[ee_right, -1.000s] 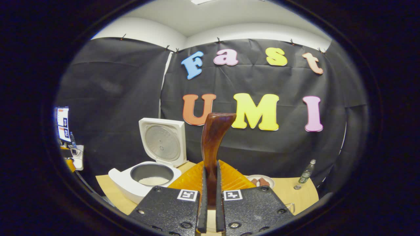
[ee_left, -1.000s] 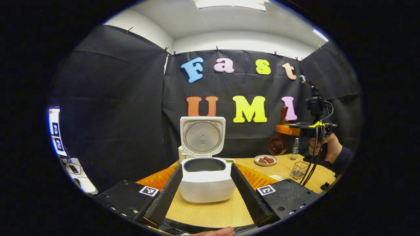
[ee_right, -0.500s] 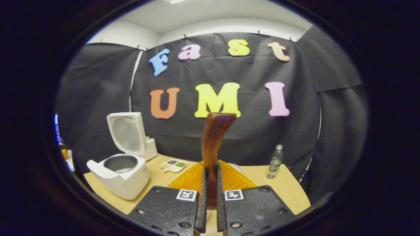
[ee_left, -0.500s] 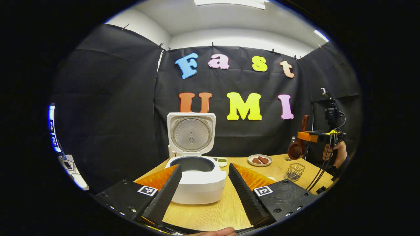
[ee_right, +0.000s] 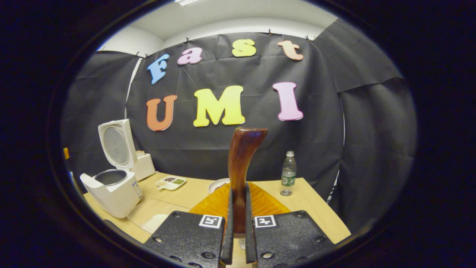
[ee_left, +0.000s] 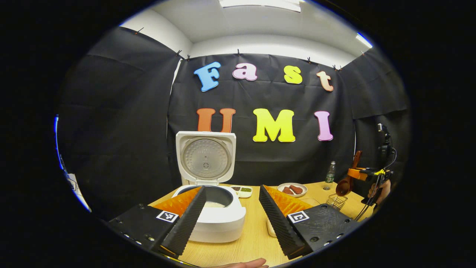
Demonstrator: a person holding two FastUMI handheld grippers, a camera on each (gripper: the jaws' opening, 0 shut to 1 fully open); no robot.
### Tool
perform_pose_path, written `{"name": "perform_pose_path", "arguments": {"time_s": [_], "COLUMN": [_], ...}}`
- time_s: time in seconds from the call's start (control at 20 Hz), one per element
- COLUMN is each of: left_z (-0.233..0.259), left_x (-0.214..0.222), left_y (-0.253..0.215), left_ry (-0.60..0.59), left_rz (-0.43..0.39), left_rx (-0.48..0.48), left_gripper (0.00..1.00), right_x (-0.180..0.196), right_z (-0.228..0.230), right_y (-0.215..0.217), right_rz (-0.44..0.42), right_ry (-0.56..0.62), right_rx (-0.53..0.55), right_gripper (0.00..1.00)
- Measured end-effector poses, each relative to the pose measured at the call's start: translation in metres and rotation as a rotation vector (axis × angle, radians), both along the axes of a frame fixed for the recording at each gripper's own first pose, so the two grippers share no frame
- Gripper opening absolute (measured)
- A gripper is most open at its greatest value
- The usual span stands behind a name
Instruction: Close the left gripper, press the button to open the rice cooker; take a wooden spoon from the chopstick holder with the right hand, scoop a spoonful of rice and pour it into the rice cooker, then put the wooden spoon back into the chopstick holder.
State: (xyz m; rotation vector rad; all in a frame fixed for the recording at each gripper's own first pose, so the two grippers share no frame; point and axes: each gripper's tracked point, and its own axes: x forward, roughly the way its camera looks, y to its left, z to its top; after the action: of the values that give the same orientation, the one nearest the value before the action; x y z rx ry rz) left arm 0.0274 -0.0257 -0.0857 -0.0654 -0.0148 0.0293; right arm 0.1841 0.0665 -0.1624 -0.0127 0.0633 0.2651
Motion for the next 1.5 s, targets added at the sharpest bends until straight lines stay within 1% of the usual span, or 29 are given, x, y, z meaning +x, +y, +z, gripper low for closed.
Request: {"name": "perform_pose_path", "arguments": {"time_s": [0.1,0.2,0.25,0.35,0.45,0.5,0.55,0.6,0.65,0.7,0.75,0.8,0.85,0.95,1.1,1.2,1.25,1.3,1.35,1.4,1.5], "left_z": [0.001,-0.002,-0.004,-0.006,-0.009,-0.011,-0.009,-0.008,-0.006,-0.006,-0.006,-0.006,-0.004,0.003,0.024,0.036,0.043,0.05,0.055,0.063,0.081], "left_x": [0.011,0.022,0.026,0.04,0.054,0.06,0.065,0.07,0.077,0.083,0.088,0.093,0.097,0.101,0.111,0.117,0.12,0.125,0.13,0.136,0.151], "left_y": [-0.004,-0.005,-0.003,0.009,0.004,0.001,0.003,0.003,0.005,0.006,0.007,0.006,0.009,0.018,0.022,0.027,0.029,0.032,0.036,0.043,0.052], "left_ry": [-0.013,-0.007,-0.002,0.003,0.016,0.024,0.025,0.026,0.027,0.033,0.041,0.05,0.064,0.065,0.042,0.042,0.04,0.038,0.037,0.033,0.021], "left_rz": [-0.007,-0.006,0.003,0.053,0.05,0.041,0.039,0.034,0.035,0.035,0.035,0.032,0.041,0.069,0.078,0.085,0.089,0.09,0.098,0.111,0.114], "left_rx": [0.02,0.019,0.013,-0.007,-0.019,-0.008,0.012,0.028,0.044,0.056,0.064,0.062,0.067,0.076,0.066,0.049,0.043,0.04,0.039,0.038,0.033], "left_gripper": [0.92,0.91,0.91,0.91,0.91,0.92,0.93,0.93,0.93,0.93,0.93,0.93,0.93,0.94,0.95,0.95,0.95,0.95,0.95,0.95,0.95], "right_x": [0.015,0.028,0.032,0.039,0.043,0.043,0.047,0.044,0.04,0.036,0.023,0.018,0.012,-0.003,-0.033,-0.046,-0.053,-0.059,-0.064,-0.069,-0.077], "right_z": [-0.007,-0.019,-0.025,-0.032,-0.029,-0.023,-0.024,-0.015,-0.006,0.003,0.013,0.023,0.029,0.038,0.062,0.076,0.082,0.09,0.097,0.097,0.097], "right_y": [-0.012,-0.02,-0.019,-0.013,-0.017,-0.024,-0.032,-0.037,-0.036,-0.035,-0.036,-0.038,-0.039,-0.039,-0.028,-0.029,-0.03,-0.029,-0.026,-0.02,-0.009], "right_rz": [-0.042,-0.073,-0.073,-0.045,-0.048,-0.072,-0.106,-0.133,-0.128,-0.125,-0.131,-0.144,-0.154,-0.171,-0.128,-0.138,-0.147,-0.152,-0.141,-0.12,-0.064], "right_ry": [-0.002,0.002,0.013,0.029,0.007,-0.01,-0.025,-0.054,-0.077,-0.102,-0.129,-0.157,-0.171,-0.172,-0.185,-0.184,-0.18,-0.185,-0.186,-0.167,-0.124], "right_rx": [0.019,0.01,0.015,0.039,0.055,0.053,0.049,0.045,0.041,0.038,0.036,0.035,0.029,0.015,0.03,0.012,-0.007,-0.015,-0.028,-0.042,-0.031], "right_gripper": [0.18,0.19,0.19,0.19,0.2,0.24,0.46,0.57,0.69,0.75,0.89,0.92,1.0,1.0,1.0,1.0,0.94,1.0,0.94,1.0,1.0]}}
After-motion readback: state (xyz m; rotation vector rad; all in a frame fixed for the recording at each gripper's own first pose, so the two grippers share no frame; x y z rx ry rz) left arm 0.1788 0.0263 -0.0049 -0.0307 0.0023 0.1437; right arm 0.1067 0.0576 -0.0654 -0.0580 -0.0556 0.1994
